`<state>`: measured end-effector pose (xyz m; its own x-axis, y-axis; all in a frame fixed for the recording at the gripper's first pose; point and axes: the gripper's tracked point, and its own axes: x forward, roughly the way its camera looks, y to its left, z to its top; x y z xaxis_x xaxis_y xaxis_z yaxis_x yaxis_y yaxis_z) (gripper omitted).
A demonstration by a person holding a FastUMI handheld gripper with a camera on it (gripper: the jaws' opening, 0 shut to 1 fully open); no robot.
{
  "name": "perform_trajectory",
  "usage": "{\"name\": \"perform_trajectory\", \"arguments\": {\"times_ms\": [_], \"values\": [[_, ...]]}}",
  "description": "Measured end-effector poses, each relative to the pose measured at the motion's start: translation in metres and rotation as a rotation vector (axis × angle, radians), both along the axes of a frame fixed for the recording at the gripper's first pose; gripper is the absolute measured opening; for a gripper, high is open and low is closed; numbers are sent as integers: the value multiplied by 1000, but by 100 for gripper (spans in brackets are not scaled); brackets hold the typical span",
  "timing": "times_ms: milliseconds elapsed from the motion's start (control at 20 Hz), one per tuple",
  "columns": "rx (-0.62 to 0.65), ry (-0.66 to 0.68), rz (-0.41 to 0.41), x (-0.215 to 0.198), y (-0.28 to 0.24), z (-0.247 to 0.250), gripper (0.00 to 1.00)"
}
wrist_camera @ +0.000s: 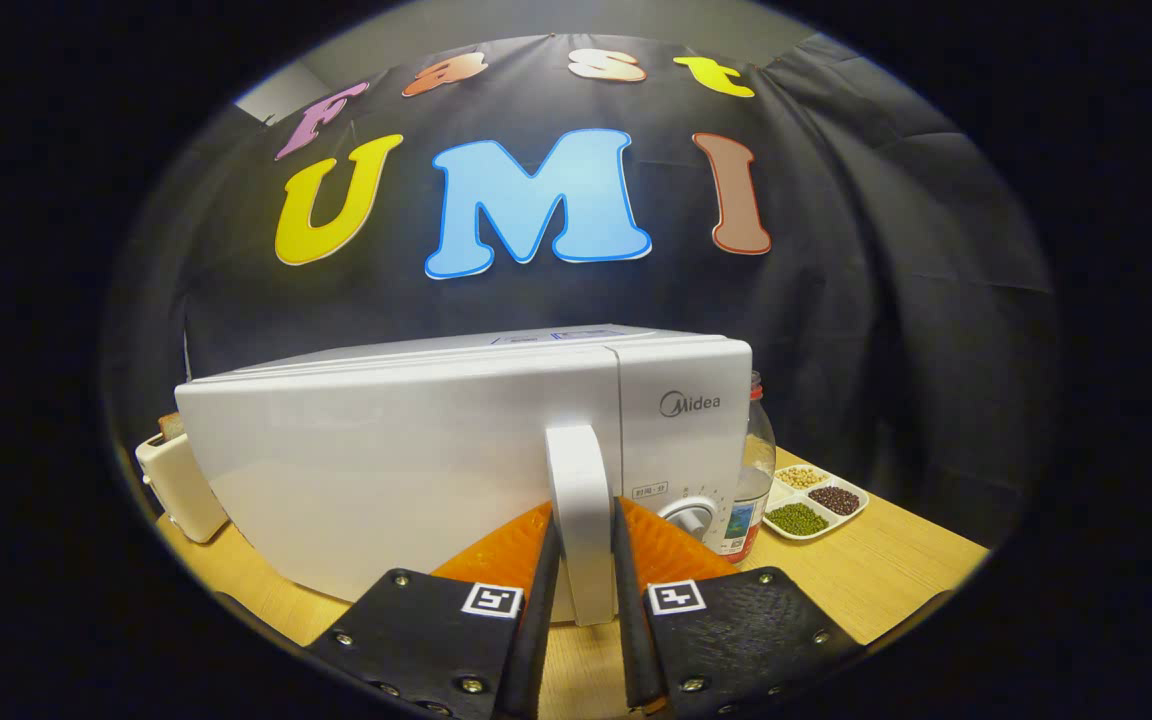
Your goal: Open the microwave, put the food inside, and close the microwave door.
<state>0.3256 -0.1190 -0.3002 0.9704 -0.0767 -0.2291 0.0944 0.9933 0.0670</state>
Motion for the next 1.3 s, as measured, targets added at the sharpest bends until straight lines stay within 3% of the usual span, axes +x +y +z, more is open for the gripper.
{"name": "perform_trajectory", "arguments": {"times_ms": [100,150,250,300,600,1000,1300], "values": [[-6,7,6,1,0,-2,25],[-2,14,4,-7,2,1,16],[12,25,6,0,0,-2,16],[10,27,5,-3,0,0,9],[25,37,10,-9,2,0,8],[-45,32,18,-105,23,7,8],[-59,-26,41,-189,75,15,8]]}}
